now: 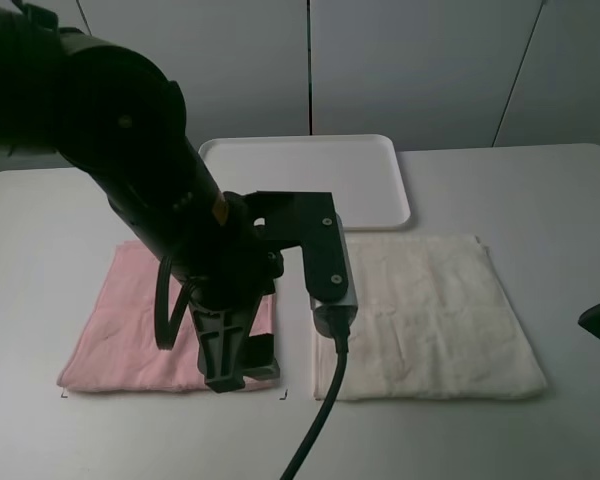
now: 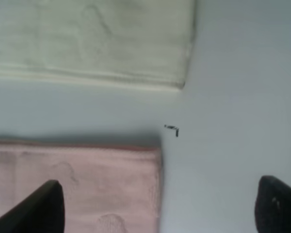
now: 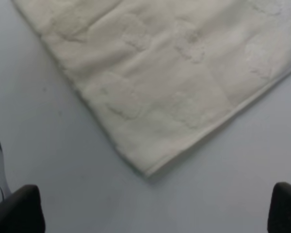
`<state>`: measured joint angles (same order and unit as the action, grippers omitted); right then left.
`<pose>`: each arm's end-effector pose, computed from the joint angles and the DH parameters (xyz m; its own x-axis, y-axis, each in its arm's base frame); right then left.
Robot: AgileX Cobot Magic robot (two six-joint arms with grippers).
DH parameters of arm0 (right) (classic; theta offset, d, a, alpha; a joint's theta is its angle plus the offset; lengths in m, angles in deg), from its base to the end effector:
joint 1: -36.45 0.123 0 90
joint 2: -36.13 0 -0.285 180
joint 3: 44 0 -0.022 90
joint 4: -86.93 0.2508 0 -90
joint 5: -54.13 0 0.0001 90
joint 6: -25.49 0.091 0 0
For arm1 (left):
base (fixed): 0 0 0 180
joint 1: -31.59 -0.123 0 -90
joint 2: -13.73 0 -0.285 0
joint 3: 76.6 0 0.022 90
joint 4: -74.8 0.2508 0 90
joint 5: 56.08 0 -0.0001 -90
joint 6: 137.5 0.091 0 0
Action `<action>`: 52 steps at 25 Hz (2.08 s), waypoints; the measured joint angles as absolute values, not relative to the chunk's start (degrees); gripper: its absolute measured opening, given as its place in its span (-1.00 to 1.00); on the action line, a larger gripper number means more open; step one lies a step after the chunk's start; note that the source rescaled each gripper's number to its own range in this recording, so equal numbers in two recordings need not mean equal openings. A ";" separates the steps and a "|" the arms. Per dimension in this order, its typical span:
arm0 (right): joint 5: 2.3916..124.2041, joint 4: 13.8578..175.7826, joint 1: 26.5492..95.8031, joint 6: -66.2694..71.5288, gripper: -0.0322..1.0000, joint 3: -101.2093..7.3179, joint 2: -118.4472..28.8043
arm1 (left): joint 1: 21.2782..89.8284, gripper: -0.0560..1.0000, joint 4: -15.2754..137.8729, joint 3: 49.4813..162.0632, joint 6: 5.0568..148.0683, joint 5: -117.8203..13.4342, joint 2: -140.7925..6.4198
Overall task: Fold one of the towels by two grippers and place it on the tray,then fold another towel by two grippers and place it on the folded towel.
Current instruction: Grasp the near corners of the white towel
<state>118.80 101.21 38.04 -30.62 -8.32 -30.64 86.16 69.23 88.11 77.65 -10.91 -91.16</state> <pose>0.1573 0.0247 0.2661 -0.5652 -0.7616 -0.3170 -0.7943 0.6062 -0.0400 0.1828 -0.2678 0.2036 -0.0528 0.9661 -0.2527 0.9944 0.0740 0.0753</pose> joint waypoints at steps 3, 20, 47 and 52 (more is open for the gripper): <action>117.74 101.21 38.04 -30.62 1.00 -7.65 -30.64 | 88.00 1.00 70.82 90.15 75.80 -9.49 -95.02; 117.08 101.21 38.04 -36.07 1.00 -6.27 -33.90 | 95.41 1.00 70.90 100.14 70.09 -4.63 -106.39; 115.16 101.03 45.32 -41.38 1.00 -6.29 -50.87 | 95.41 1.00 71.50 100.84 69.61 -11.42 -115.99; 115.16 101.03 45.53 -42.25 1.00 -6.29 -52.76 | 95.41 1.00 71.30 101.18 69.61 -11.53 -116.78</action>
